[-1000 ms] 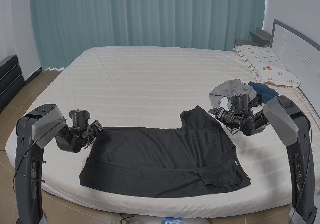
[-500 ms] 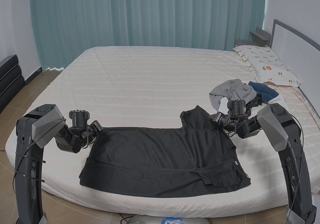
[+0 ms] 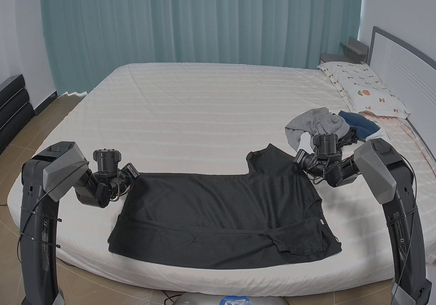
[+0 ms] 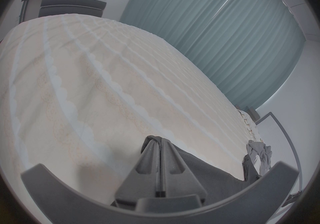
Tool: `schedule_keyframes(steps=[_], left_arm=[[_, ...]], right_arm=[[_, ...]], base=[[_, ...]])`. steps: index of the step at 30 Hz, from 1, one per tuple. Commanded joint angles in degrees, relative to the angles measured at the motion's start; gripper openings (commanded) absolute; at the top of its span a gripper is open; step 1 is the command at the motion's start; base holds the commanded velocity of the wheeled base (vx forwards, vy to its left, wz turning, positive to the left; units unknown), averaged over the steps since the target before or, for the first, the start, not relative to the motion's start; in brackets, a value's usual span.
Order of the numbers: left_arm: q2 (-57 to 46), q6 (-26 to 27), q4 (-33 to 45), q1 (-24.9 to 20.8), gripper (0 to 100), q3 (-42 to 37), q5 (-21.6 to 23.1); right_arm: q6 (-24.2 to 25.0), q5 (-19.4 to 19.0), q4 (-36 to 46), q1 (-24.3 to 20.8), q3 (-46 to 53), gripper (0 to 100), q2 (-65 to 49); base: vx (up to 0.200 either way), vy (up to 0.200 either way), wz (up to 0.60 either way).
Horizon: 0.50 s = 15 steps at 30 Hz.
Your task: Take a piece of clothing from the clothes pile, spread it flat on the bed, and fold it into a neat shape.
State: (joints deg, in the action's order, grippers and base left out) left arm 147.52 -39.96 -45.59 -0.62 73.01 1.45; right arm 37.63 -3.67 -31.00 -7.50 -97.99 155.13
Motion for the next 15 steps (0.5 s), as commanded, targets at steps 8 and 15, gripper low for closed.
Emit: schedule_keyframes(steps=[8, 15], left_arm=[[-2.6, -0.1, -0.1, 1.3, 0, -0.9, -0.1], [-3.6, -0.6, -1.2, 1.6, 0, -2.9, -0.3]], right_arm=[[2.2, -0.5, -13.6, 1.5, 10.5, 0, -4.8], [2.4, -0.6, -15.8, 1.8, 10.6, 0, -3.0]], base=[[0.0, 0.0, 0.0], [0.0, 0.0, 0.0]])
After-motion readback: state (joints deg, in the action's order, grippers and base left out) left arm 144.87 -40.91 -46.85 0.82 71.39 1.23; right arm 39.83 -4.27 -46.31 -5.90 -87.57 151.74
